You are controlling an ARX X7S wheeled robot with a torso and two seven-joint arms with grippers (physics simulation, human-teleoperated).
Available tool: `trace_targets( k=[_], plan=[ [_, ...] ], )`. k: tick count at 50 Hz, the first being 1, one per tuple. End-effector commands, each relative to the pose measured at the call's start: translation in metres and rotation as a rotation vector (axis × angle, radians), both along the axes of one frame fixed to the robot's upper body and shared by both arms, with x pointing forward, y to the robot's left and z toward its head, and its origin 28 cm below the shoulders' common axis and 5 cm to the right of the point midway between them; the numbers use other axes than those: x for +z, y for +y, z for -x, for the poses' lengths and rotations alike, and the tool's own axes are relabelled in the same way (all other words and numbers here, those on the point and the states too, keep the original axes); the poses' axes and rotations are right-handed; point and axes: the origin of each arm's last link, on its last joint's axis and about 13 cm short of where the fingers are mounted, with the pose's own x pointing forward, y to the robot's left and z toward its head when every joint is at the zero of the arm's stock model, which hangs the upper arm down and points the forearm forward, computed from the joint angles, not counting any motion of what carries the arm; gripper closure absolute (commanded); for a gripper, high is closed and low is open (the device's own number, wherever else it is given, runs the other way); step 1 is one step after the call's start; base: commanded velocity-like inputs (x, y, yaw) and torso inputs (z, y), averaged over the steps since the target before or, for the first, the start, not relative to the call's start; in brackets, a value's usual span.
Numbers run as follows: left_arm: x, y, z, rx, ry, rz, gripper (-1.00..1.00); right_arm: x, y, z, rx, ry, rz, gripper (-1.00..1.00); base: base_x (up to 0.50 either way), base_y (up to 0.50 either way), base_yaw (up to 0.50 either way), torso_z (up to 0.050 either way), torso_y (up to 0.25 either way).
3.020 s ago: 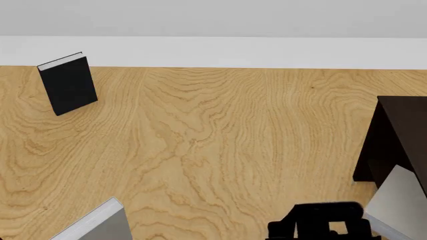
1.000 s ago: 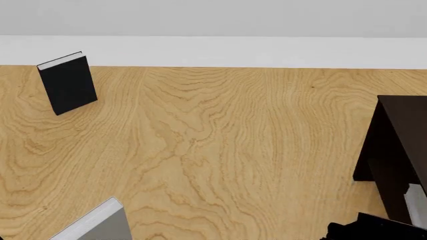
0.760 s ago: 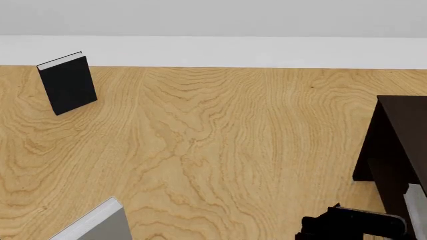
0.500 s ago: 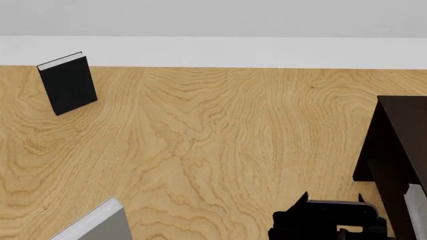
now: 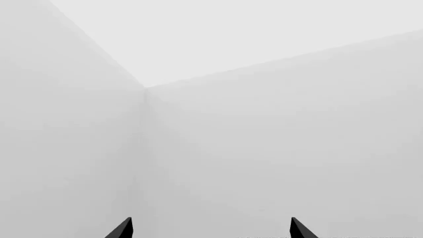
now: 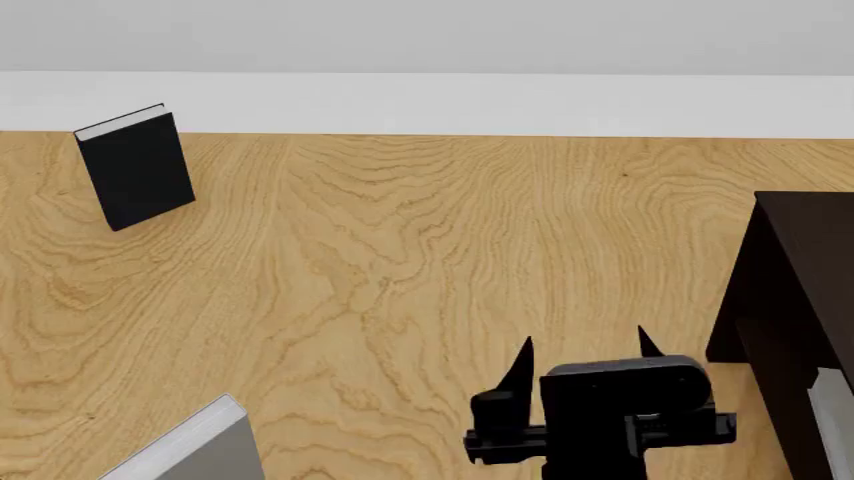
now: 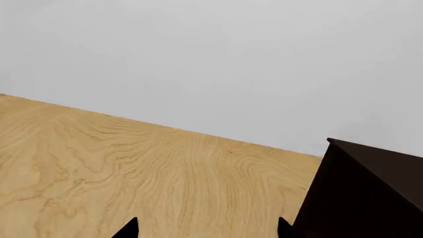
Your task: Pick up the book on the right and place it on the cabinet shelf.
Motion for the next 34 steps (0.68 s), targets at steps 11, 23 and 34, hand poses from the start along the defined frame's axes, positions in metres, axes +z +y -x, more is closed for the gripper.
trace_targets(
  k=[11, 23, 34],
  plan=[
    [-0.001, -0.001, -0.001, -0.012, 0.009, 0.004, -1.00, 0.068, 0.015, 0.017, 0.145, -0.156, -0.028, -1.00, 0.00, 0.00, 0.00, 0.000, 0.000],
    [-0.001, 0.000, -0.001, -0.016, 0.011, 0.007, -1.00, 0.096, 0.014, 0.025, 0.148, -0.230, -0.034, -1.00, 0.00, 0.00, 0.00, 0.000, 0.000],
    [-0.001, 0.000, -0.001, -0.021, 0.013, 0.009, -1.00, 0.114, 0.013, 0.032, 0.147, -0.276, -0.033, -1.00, 0.00, 0.00, 0.00, 0.000, 0.000]
  ],
)
